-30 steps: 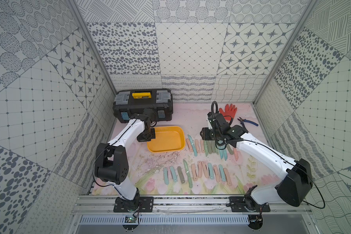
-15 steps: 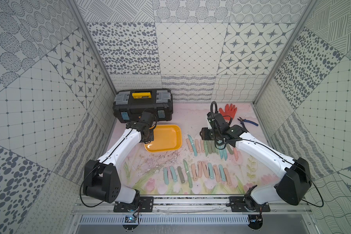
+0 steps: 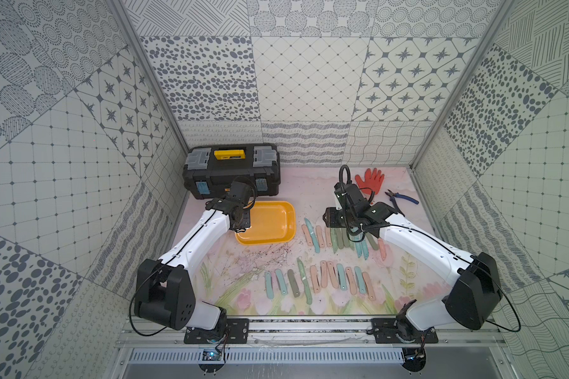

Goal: Take the fruit knife out of the storage box
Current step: Adjust the storage box at the center of the board.

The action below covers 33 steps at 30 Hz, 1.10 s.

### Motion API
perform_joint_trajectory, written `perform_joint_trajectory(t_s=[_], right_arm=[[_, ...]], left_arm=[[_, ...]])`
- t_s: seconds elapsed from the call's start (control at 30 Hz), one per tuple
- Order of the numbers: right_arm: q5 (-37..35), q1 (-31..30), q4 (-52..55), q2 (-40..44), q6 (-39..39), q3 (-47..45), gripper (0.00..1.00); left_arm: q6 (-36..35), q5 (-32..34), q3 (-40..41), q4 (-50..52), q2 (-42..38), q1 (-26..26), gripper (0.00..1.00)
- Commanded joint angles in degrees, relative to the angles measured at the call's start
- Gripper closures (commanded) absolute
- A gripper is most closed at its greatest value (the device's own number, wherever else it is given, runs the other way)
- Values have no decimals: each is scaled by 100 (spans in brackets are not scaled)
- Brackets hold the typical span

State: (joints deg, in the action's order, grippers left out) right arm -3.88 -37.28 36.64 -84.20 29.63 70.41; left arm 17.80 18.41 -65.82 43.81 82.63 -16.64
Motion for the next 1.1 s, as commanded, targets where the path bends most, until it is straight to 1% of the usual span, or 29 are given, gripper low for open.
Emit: perform_joint_trajectory(t_s=[0.0,0.23,0.33,0.43,0.6,0.67,0.73,0.87,1.07], right_arm=[[26,-8,-140,-34,70,30,53],[64,-17,-157,-57,87,33,52],[71,-18,-166,-55,97,25,53],[65,-28,-166,-46,96,25,53],[98,-27,-200,-67,97,-16,52],[113,-41,-215,-85,112,-28,52],[123,-39,-232,-112,113,-19,52],[120,-40,-237,-113,118,-18,52],[145,-41,-254,-139,114,-13,51]], left_arm=[[-326,-236,-116,-30,105,-30,100],[-418,-513,-427,401,793,-27,100],[-433,-416,-624,625,1131,9,100],[-421,-436,-785,889,1417,192,100],[-484,-880,-873,1035,1613,625,100],[-597,-977,-941,1079,1695,670,93],[-719,-1065,-1012,1146,1826,671,87],[-805,-1077,-1129,1323,2134,691,85],[-796,-1150,-1203,1253,2226,761,85]])
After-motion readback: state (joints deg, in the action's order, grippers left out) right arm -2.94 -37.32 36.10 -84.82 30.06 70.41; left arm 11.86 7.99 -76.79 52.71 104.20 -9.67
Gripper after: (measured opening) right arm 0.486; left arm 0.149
